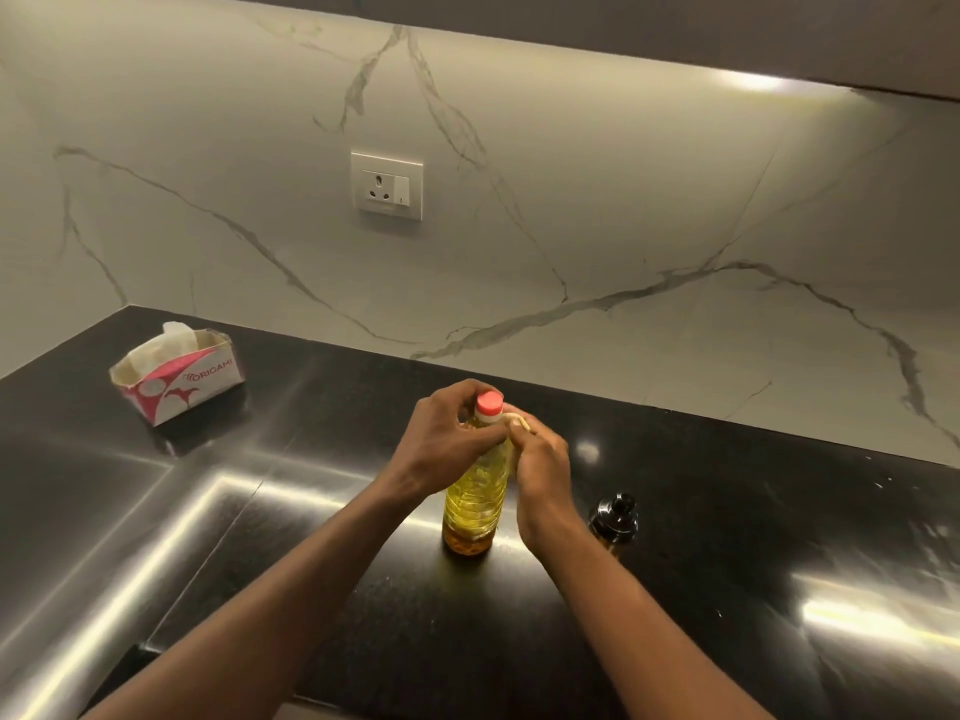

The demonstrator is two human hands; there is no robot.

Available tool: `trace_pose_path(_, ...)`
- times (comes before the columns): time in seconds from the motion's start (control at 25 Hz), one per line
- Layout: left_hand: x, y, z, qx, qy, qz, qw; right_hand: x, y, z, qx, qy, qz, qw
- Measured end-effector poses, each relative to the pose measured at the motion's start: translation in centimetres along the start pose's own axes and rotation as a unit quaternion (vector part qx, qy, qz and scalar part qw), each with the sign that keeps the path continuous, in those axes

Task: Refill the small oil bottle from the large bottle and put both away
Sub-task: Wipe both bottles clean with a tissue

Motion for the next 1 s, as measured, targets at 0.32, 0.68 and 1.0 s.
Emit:
trace_pose_path(0.32,-0.3,0.4,-0.7,-0.018,0.036,0.006,0.999,-2.1,-5.2,2.9,-0.059,-0.025,-0.061,0.996)
trace_pose_path(0.68,-0.9,-0.1,0.1,-0.010,0.030,0.010,0.999,-4.0,-3.0,1.8,-0.082,-0.012,0.072,0.994)
trace_pose_path(1.0,-0.9,-0.5,-0.2,0.003,0.009,0.016,1.000,-1.7,-1.1,1.3,-0.062,-0.018,0.001,0.998)
Point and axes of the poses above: each hand's wrist, its own x-axis towards the middle knuckle, its own z-axis out of the back of the hand, y = z × x, the point moved 10 cm from there along x, towards the middle knuckle, and after that the axes turned 9 degrees about x, right-handed, at the moved point
